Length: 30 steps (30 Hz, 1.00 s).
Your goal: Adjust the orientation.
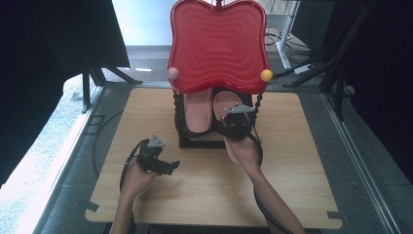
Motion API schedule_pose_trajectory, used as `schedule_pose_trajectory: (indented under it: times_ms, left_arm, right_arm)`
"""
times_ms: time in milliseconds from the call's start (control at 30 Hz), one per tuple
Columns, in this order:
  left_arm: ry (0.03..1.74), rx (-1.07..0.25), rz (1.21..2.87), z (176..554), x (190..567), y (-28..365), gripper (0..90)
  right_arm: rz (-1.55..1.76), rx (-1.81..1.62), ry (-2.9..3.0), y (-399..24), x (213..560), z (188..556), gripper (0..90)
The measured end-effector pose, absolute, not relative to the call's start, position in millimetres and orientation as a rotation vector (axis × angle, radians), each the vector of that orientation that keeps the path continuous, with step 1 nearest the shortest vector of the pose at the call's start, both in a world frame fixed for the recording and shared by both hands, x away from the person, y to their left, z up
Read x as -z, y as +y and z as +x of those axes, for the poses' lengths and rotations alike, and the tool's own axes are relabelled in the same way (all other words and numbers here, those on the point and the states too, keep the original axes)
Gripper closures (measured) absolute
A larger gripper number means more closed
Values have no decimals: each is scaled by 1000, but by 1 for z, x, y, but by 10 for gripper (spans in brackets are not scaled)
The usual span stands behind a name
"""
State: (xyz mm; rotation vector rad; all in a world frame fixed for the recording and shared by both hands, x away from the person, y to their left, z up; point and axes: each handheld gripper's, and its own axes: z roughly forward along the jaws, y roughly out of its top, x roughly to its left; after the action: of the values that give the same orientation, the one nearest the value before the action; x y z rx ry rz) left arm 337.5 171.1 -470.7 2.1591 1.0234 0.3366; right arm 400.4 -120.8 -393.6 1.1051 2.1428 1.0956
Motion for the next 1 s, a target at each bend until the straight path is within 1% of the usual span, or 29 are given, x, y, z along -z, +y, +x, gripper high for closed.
schedule_pose_trajectory:
  times_ms: [33,100,200,267,367,633,767,900,967,1000]
  left_arm:
    - [1023,-337,2161,338,471,171,0]
    - [1023,-338,2163,338,471,170,0]
    - [1020,-334,2160,337,471,169,0]
    - [1018,-336,2160,337,471,169,0]
    - [1021,-340,2156,337,470,170,0]
    - [1023,-336,2158,337,470,169,0]
    - [1022,-336,2157,337,470,169,0]
    - [1019,-338,2159,336,470,169,0]
    - [1017,-337,2163,337,470,169,1]
    - [1019,-337,2160,336,471,168,2]
  right_arm:
    - [1087,-1093,2159,-122,393,399,483]
    - [1025,-1062,2213,-124,393,397,440]
    - [1008,-1083,2239,-130,392,392,407]
    - [994,-1097,2244,-135,391,390,368]
    - [951,-1092,2268,-141,388,384,348]
    - [865,-1125,2329,-165,381,369,341]
    - [872,-1156,2339,-178,379,360,381]
    - [875,-1159,2346,-192,380,350,474]
    - [872,-1161,2348,-199,381,345,530]
    - [872,-1163,2347,-204,382,342,573]
